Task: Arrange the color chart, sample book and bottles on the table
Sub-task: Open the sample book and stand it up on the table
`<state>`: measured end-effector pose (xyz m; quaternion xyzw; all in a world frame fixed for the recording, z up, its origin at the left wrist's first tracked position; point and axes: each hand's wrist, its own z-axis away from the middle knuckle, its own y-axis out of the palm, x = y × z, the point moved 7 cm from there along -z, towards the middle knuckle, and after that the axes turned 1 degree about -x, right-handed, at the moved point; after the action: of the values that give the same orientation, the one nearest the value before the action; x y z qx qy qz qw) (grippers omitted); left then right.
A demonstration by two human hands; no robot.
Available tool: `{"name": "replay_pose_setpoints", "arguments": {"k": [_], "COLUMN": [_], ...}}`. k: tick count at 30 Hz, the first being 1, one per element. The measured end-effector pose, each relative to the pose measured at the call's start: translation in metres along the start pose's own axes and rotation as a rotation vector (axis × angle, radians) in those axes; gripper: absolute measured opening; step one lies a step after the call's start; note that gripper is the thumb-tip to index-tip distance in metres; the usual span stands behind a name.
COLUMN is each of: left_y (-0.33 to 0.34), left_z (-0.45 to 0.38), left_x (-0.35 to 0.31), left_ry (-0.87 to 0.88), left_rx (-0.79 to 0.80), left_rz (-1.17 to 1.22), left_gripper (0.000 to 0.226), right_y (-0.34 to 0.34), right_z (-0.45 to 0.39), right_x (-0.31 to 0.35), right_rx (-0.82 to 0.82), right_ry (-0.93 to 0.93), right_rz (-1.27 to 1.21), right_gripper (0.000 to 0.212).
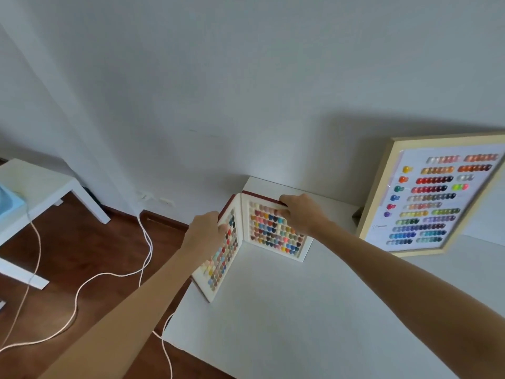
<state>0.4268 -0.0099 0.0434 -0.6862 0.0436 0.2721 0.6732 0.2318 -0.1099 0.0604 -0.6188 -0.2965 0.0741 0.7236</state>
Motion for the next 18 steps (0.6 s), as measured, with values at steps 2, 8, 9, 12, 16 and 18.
{"name": "replay_pose_setpoints", "arguments": {"k": [2, 8, 9, 12, 16, 18], "left_y": [0.001, -0.012, -0.016, -0.022, -0.013, 0.000], "left_z": [-0.001, -0.003, -0.003, 0.001, 0.013, 0.020], "left_x": [0.000, -0.026, -0.036, -0.078, -0.149, -0.185], "left_ry": [-0.003, 0.036, 0.068, 0.194, 0.382, 0.446], "left_rx": [0.030, 0.041, 0.003, -0.111, -0.180, -0.189], "left_rz": [0.000, -0.052, -0.067, -0.045, 0.077, 0.110], "left_gripper": [0.016, 0.030, 0.035, 0.051, 0.051, 0.047], "right_y": [-0.001, -0.019, -0.025, -0.047, -0.076, -0.088], "right_z": [0.000, 0.010, 0.014, 0.031, 0.064, 0.085], "right_x": [0.000, -0.013, -0.018, -0.041, -0.086, -0.116], "right_rx": [0.016, -0.054, -0.085, -0.192, -0.296, -0.325], "right_ry": [-0.008, 0.005, 0.007, 0.005, 0.003, 0.014], "right_rz": [0.006, -0.089, -0.114, -0.157, -0.175, -0.183], "right_gripper": [0.023, 0.036, 0.037, 0.035, 0.027, 0.023]}}
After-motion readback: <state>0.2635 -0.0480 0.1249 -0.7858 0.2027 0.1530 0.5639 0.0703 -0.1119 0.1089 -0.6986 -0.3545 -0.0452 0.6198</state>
